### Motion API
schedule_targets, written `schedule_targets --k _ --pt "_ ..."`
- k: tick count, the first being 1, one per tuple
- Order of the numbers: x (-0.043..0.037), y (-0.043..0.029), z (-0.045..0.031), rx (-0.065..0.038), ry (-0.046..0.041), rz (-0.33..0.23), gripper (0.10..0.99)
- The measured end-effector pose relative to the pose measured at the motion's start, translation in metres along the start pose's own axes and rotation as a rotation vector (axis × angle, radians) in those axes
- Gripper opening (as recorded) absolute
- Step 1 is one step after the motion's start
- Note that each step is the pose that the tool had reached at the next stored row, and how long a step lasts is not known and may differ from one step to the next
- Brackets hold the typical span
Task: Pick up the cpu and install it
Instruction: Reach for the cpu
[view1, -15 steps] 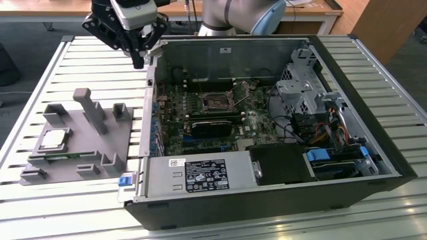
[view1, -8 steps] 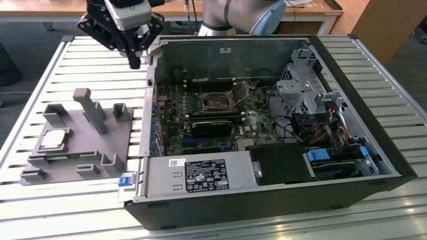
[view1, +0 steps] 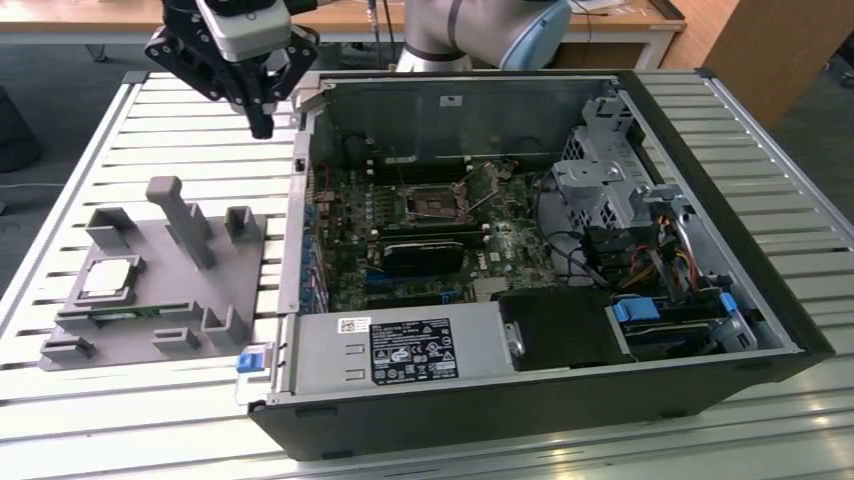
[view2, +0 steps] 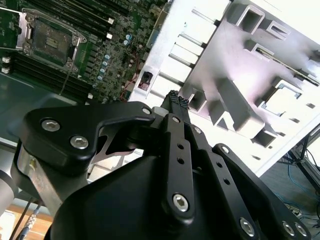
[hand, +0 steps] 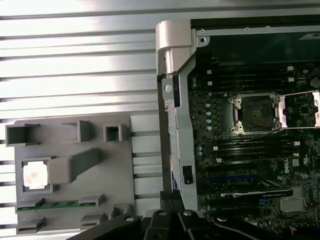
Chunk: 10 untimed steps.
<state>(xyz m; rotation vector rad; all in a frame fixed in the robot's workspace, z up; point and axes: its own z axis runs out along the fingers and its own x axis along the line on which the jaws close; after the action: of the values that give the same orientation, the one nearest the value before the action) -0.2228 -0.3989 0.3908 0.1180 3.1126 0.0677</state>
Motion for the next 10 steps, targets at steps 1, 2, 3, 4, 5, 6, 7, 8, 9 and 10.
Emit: schedule_targets --k 1,2,3,4,5,6,7,8,9,10 --pt "0.0008 -0.0001 0.0000 0.000 0.0000 0.000 0.106" --pt "0.0016 -0.0001 0.0000 0.000 0.0000 0.000 0.106" --pt "0.0024 -0.0002 0.0000 0.000 0.0000 0.000 0.106" --pt "0.0032 -0.0003 0.0000 0.000 0.0000 0.000 0.106" --pt "0.0040 -0.0003 0.0000 0.000 0.0001 0.000 0.106" --pt "0.0049 -0.0004 0.0000 0.000 0.0000 0.000 0.106" --pt "0.0057 -0.0004 0.0000 0.000 0.0001 0.000 0.106" --pt "0.0065 -0.0005 0.0000 0.000 0.0001 0.000 0.106" --pt "0.0073 -0.0006 0.0001 0.000 0.0001 0.000 0.106" --pt "0.0082 -0.0006 0.0001 0.000 0.0000 0.000 0.106"
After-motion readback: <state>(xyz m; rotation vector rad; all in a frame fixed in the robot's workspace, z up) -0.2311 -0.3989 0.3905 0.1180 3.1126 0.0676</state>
